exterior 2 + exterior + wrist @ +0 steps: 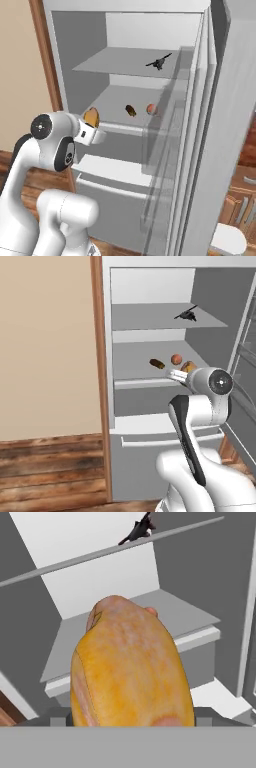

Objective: Gather the onion and sweet potato from the fridge and place them on a tray on the dining counter. Then gather the chicken drumstick and fish from the fridge and place them on the other tray.

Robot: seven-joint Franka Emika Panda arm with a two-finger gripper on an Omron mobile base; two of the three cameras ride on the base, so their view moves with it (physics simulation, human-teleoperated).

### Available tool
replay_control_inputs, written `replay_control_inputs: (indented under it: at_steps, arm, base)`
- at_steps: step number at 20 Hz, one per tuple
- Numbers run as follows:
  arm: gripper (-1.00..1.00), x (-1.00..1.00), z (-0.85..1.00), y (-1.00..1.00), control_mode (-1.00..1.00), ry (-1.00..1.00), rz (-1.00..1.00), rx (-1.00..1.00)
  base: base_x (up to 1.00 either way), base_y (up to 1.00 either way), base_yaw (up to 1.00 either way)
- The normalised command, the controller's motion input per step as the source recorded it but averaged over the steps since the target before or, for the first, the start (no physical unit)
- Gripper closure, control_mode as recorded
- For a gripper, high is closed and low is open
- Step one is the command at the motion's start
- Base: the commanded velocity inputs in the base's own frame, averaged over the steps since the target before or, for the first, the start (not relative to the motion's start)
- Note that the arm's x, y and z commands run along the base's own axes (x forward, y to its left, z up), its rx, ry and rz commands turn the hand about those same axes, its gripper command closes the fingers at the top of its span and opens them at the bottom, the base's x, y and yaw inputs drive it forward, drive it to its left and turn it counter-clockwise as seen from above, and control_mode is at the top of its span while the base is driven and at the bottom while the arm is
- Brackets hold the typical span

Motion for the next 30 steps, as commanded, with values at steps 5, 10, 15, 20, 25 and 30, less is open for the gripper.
replay_control_inputs:
  at_steps: [5,10,15,20,25,30]
  arm:
    - [1.00,0.00,0.00,0.00,1.00,0.00,0.00,0.00]
    - [1.00,0.00,0.00,0.00,1.00,0.00,0.00,0.00]
    - [1.00,0.00,0.00,0.00,1.00,0.00,0.00,0.00]
    - [1.00,0.00,0.00,0.00,1.00,0.00,0.00,0.00]
    - [1.00,0.00,0.00,0.00,1.00,0.00,0.00,0.00]
    - [1.00,0.00,0.00,0.00,1.00,0.00,0.00,0.00]
  base:
    - [-0.13,0.48,-0.34]
    - [-0.22,0.38,-0.45]
    - [-0.33,0.40,-0.42]
    - [-0.52,0.37,-0.37]
    - [-0.50,0.25,-0.33]
    - [-0.37,0.26,-0.21]
